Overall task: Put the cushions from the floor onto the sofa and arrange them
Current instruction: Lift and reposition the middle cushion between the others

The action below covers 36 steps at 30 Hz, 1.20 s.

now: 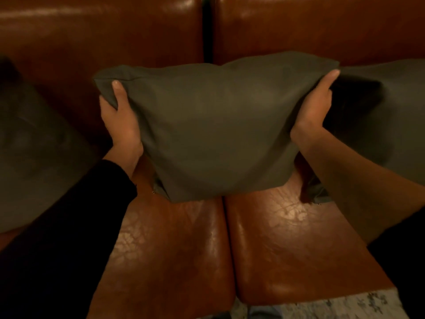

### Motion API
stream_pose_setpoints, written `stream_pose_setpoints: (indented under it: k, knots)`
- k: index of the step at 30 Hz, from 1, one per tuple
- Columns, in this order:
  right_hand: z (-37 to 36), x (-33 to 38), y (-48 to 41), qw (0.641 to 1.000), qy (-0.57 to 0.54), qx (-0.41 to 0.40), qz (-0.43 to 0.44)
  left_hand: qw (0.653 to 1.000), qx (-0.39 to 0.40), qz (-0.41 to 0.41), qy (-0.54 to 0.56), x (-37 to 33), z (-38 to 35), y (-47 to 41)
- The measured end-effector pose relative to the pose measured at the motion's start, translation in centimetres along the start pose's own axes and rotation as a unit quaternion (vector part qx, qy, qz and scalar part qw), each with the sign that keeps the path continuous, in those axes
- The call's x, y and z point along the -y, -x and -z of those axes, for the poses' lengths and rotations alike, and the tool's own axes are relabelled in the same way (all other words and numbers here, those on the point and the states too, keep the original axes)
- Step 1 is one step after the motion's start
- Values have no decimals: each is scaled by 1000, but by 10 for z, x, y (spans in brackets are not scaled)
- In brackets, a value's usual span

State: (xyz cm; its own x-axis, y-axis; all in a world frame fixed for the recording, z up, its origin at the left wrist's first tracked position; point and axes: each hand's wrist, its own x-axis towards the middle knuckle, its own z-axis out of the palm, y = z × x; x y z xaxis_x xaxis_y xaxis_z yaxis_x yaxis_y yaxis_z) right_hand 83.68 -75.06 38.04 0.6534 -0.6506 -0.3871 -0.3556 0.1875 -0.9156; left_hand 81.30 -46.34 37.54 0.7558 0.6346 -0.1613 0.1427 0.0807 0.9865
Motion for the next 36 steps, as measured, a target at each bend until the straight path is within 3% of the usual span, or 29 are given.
stream_pose_setpoints:
  k: [2,5,9,12,18,24,36]
  knots:
    - [2,5,-5,1000,-24,-4,-19,1000,-13,17,14,-7,1,-1]
    - [6,11,-10,999,-20,-14,20,998,-38,35,39,-17,0,-1]
    - [1,18,-10,995,-5,-69,78,997,-68,-18,45,-36,-5,-10]
    - [-7,22,-13,993,27,-71,89,997,-62,-46,-31,-44,-7,-23]
    - [-12,0,-9,990,90,-69,78,986,-55,51,-148,-12,-7,-19]
    - [-9,1,-17,993,49,-82,69,978,-98,-6,-184,-13,-6,-15]
    - [-2,-4,-23,995,74,-27,55,982,-80,27,-171,-9,-5,-12]
